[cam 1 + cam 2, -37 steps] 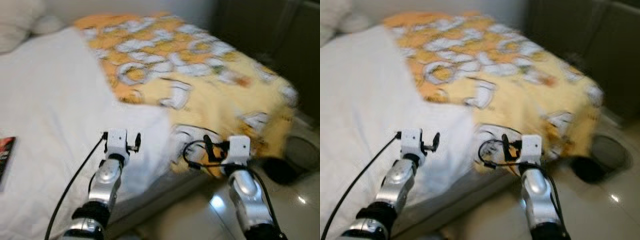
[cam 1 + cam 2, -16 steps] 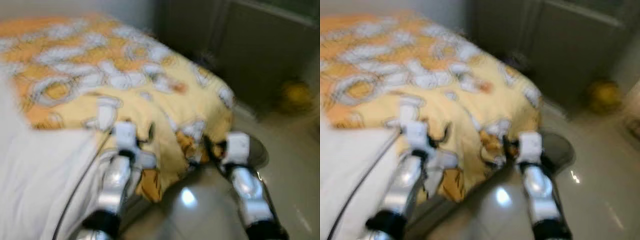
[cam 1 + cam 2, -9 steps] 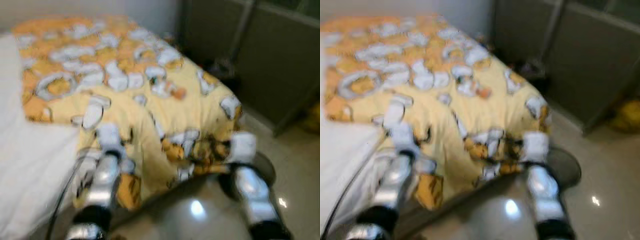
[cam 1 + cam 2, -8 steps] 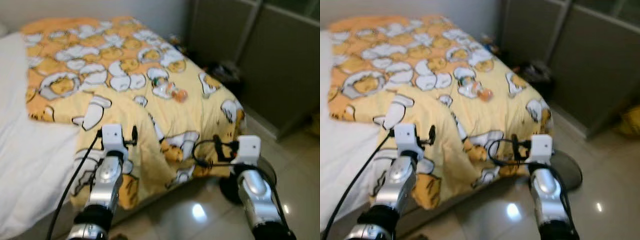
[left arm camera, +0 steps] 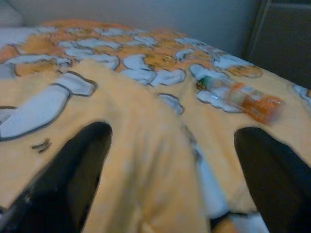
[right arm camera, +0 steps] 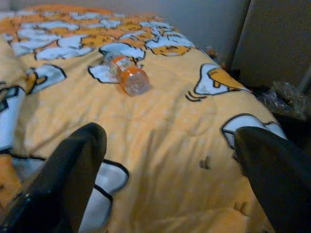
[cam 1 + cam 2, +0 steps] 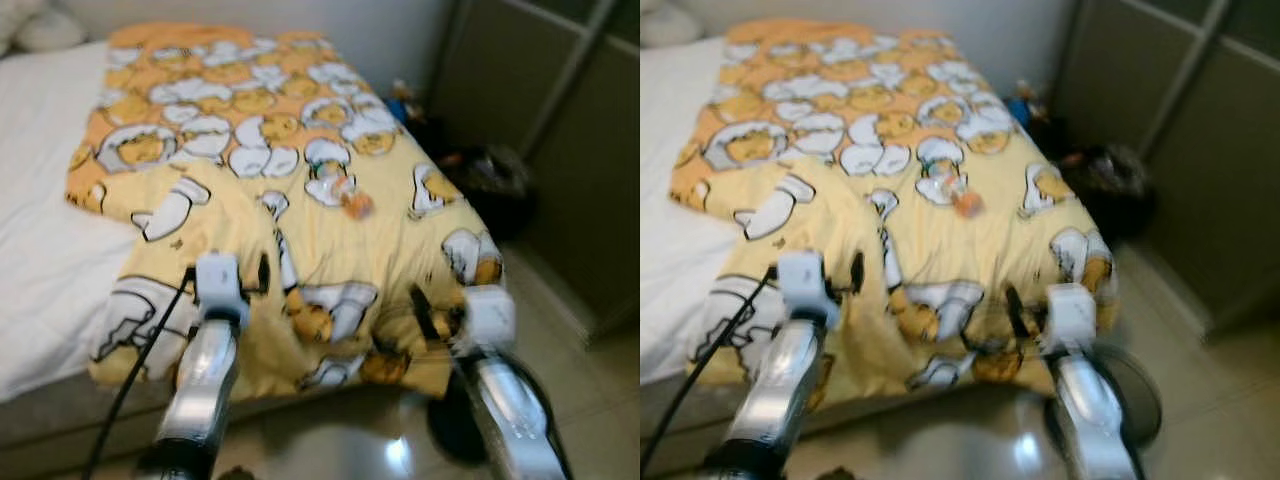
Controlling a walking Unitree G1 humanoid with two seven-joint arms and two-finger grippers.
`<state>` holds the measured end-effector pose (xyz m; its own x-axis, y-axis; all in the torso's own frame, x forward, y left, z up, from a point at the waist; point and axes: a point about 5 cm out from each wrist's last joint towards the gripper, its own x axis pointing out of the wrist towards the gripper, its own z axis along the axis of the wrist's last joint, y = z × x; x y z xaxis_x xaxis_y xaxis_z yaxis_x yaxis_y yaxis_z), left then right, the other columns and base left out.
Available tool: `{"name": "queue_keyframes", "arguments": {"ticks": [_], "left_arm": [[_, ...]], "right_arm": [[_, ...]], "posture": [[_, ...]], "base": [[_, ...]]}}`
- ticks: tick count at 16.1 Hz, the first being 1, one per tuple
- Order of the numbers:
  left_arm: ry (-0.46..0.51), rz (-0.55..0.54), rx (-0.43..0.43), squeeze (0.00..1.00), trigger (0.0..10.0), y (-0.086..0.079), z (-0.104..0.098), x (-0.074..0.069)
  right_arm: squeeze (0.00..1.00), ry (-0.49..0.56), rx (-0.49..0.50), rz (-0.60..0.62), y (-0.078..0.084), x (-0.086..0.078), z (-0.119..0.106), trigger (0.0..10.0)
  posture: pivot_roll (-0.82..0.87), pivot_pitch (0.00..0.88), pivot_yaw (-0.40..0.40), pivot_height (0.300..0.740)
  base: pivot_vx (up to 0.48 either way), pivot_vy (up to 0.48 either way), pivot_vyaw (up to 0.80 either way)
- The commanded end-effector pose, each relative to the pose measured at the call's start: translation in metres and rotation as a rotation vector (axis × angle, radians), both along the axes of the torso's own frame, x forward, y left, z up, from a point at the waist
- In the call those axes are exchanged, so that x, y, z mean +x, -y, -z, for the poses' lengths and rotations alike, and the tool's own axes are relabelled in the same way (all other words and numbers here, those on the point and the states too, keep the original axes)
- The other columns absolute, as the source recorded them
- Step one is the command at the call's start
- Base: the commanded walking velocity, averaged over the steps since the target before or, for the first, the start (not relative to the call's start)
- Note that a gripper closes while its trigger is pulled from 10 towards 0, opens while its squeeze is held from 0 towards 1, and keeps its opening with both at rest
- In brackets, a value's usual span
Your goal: Clean up the room
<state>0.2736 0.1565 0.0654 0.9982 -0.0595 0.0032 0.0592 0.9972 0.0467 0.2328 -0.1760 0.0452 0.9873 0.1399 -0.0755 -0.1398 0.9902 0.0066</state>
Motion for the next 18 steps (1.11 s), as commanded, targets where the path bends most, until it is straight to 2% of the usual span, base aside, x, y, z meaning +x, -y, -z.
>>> {"name": "queue_keyframes", "arguments": {"ticks": [1, 2, 3, 4, 5, 6, 9, 10, 11, 12, 14, 18], "left_arm": [[0.025, 0.092, 0.022, 0.00, 10.0, -0.014, -0.004, -0.025], [0.014, 0.097, 0.054, 0.00, 10.0, -0.014, -0.001, -0.033], [-0.006, 0.048, 0.249, 0.00, 10.0, -0.014, 0.004, -0.031], [-0.006, -0.012, 0.147, 0.00, 10.0, -0.008, -0.004, -0.009], [0.016, -0.022, 0.034, 0.00, 10.0, 0.003, -0.015, 0.004], [0.009, -0.018, 0.015, 0.00, 10.0, 0.005, -0.016, 0.005], [-0.021, 0.002, 0.008, 0.00, 10.0, 0.008, -0.013, -0.002], [-0.032, 0.032, 0.062, 0.00, 10.0, 0.013, -0.011, 0.002], [-0.050, 0.016, 0.027, 0.00, 10.0, 0.015, -0.012, 0.008], [-0.037, -0.006, -0.066, 0.00, 10.0, 0.013, -0.017, 0.012], [-0.042, -0.042, -0.061, 0.00, 10.0, 0.011, -0.019, 0.016], [-0.033, -0.018, -0.041, 0.00, 10.0, 0.013, -0.021, 0.023]], "right_arm": [[0.00, -0.005, -0.019, -0.057, 0.005, -0.016, -0.003, 10.0], [0.00, -0.021, -0.048, -0.055, 0.012, -0.021, 0.000, 10.0], [0.00, -0.050, -0.078, -0.009, 0.024, -0.020, 0.005, 10.0], [0.00, -0.052, -0.060, 0.034, 0.026, -0.006, 0.005, 10.0], [0.00, -0.035, -0.010, 0.058, 0.020, 0.004, -0.001, 10.0], [0.00, -0.033, 0.004, 0.054, 0.017, 0.006, -0.004, 10.0], [0.00, -0.018, 0.007, 0.040, 0.007, 0.007, -0.006, 10.0], [0.00, -0.027, -0.012, 0.042, 0.008, 0.009, -0.003, 10.0], [0.00, -0.039, -0.019, 0.040, 0.006, 0.012, -0.001, 10.0], [0.00, -0.046, -0.018, 0.046, 0.005, 0.016, -0.001, 10.0], [0.00, -0.068, -0.043, 0.060, 0.004, 0.023, 0.000, 10.0], [0.00, -0.040, -0.026, 0.068, 0.000, 0.030, -0.006, 10.0]], "posture": [[0.05, 0.000, -0.052, 0.740], [0.06, 0.000, -0.056, 0.740], [0.08, 0.000, -0.064, 0.740], [0.08, 0.000, -0.064, 0.740], [0.07, 0.000, -0.065, 0.740], [0.07, 0.000, -0.065, 0.740], [0.06, 0.000, -0.056, 0.740], [0.06, 0.000, -0.053, 0.740], [0.06, 0.000, -0.044, 0.740], [0.05, 0.000, -0.040, 0.740], [0.05, 0.000, -0.033, 0.740], [0.04, 0.000, -0.034, 0.740]], "base": [[0.247, -0.409, 0.51], [0.270, -0.375, 0.51], [0.000, 0.000, 0.00], [0.000, -0.296, 0.00], [0.000, -0.458, 0.63], [0.000, -0.450, 0.62], [0.000, -0.450, 0.55], [0.000, 0.000, 0.00], [0.000, 0.000, 0.00], [0.480, 0.000, 0.00], [0.480, 0.000, 0.00], [0.480, 0.000, 0.63]]}}
